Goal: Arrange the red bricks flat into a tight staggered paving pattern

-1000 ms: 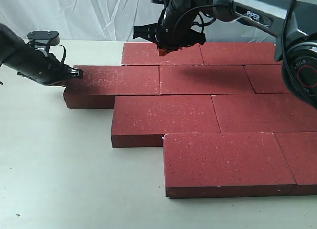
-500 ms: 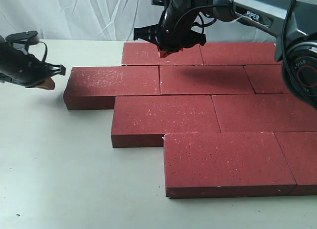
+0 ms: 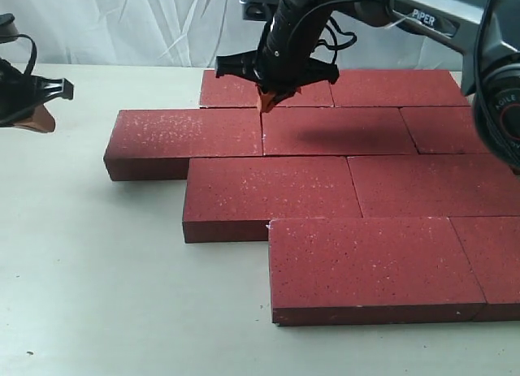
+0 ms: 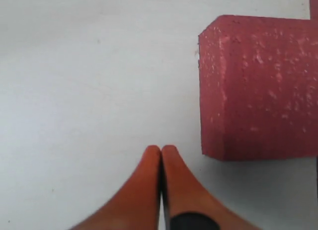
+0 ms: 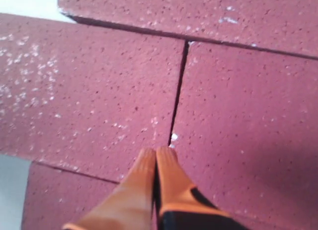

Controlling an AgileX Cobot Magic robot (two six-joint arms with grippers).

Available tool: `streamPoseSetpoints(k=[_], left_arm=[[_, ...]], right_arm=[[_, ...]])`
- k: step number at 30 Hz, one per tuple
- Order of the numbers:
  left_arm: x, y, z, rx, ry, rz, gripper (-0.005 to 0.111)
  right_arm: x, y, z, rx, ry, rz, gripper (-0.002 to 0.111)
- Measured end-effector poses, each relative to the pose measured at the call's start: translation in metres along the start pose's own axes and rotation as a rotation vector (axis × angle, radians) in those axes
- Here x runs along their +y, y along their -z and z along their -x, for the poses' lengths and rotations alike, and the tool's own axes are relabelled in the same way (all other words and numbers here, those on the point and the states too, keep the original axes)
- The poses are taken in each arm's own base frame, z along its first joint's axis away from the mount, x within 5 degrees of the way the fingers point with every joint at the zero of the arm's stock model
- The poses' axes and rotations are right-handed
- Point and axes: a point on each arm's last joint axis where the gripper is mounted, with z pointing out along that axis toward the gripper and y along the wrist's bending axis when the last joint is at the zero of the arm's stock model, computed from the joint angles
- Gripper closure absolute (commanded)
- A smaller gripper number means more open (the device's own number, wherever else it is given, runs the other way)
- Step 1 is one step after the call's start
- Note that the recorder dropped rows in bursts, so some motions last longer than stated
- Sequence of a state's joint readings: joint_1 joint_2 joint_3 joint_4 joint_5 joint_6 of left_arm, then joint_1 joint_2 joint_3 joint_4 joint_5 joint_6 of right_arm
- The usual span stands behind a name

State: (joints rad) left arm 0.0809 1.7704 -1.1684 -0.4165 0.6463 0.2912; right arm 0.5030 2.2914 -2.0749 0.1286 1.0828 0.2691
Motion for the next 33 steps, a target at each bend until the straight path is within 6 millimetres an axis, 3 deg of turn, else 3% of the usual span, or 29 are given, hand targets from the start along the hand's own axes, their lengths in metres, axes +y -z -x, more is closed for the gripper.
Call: streamPoseSetpoints(k=[8, 14, 23, 27, 33], left_arm=[[-0.038, 0.074, -0.046, -0.094, -0.112, -0.033, 0.107], [-0.052, 0.136, -0.074, -0.235, -0.166, -0.061, 0.107], [-0.063, 0.195, -0.101, -0.390, -0.222, -0.085, 0.107], [-0.066, 0.221, -0.117, -0.475, -0.247, -0.094, 0.107], [-0.070, 0.245, -0.140, -0.525, -0.282, -0.104, 0.107]], right_arm=[[0.011, 0.063, -0.008, 0.020, 0.047, 0.058, 0.109], [0.016, 0.109, -0.009, -0.066, 0.065, 0.085, 0.109], [0.019, 0.121, -0.011, -0.083, 0.061, 0.114, 0.109], [0.020, 0.135, -0.013, -0.109, 0.066, 0.123, 0.109], [0.014, 0.154, -0.028, -0.114, 0.075, 0.095, 0.109]])
